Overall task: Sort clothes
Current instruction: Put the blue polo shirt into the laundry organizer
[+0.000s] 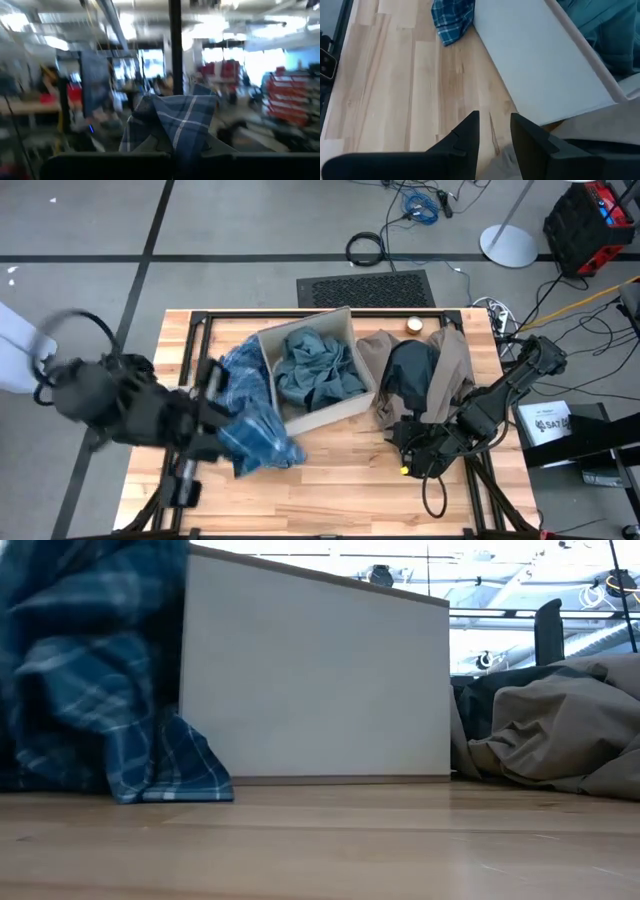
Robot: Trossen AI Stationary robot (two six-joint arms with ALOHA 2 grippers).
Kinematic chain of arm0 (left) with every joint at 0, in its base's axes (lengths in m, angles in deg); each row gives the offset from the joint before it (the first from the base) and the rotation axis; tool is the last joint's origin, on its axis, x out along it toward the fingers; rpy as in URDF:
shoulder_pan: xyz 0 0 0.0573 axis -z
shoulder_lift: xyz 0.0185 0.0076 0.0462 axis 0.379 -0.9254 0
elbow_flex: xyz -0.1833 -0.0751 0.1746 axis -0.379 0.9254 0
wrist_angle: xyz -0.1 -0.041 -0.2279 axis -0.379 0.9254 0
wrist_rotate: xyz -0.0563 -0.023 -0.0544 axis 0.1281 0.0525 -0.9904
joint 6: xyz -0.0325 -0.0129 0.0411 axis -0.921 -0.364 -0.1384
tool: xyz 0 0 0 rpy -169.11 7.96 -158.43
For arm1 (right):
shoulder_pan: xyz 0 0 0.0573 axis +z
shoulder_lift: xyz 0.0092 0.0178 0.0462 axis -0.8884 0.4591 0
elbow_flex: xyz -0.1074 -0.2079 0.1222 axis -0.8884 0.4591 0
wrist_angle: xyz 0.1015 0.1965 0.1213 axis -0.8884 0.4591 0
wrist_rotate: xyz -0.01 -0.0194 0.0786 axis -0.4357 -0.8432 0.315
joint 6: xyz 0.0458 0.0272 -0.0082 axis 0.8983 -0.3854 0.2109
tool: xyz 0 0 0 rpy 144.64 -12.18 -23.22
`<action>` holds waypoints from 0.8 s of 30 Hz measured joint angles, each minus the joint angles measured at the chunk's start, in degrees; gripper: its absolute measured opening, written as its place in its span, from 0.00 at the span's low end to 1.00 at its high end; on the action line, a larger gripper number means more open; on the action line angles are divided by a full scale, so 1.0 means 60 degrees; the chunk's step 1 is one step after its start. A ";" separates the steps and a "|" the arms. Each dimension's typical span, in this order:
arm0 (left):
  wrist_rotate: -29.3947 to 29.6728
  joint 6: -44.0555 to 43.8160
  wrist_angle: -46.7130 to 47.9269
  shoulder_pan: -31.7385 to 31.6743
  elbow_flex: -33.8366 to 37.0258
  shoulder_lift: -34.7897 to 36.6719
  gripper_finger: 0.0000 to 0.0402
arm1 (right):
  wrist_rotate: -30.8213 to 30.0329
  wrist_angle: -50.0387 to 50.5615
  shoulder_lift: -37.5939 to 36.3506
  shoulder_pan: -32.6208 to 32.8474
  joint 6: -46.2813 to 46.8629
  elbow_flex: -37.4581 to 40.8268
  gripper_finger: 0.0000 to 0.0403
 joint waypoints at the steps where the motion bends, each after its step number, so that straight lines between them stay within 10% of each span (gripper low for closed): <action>1: 0.0020 -0.0431 0.0394 0.0007 0.0000 0.0000 0.02 | -0.0147 -0.0056 0.0000 -0.0007 -0.0005 0.0000 0.24; 7: -0.0051 -0.2798 0.3242 -0.0003 -0.0007 -0.0001 0.02 | -0.1976 -0.1018 0.0207 -0.0278 -0.0251 0.0000 0.24; 19: -0.0980 -0.9025 1.1344 -0.0001 0.0585 -0.0120 0.02 | -0.0434 -0.1066 0.2056 -0.2022 -0.0910 0.0000 0.24; 24: -0.1858 -0.9704 1.0914 -0.0014 0.1742 -0.0122 0.02 | -0.0527 -0.1067 0.2423 -0.2777 -0.1075 0.0000 0.24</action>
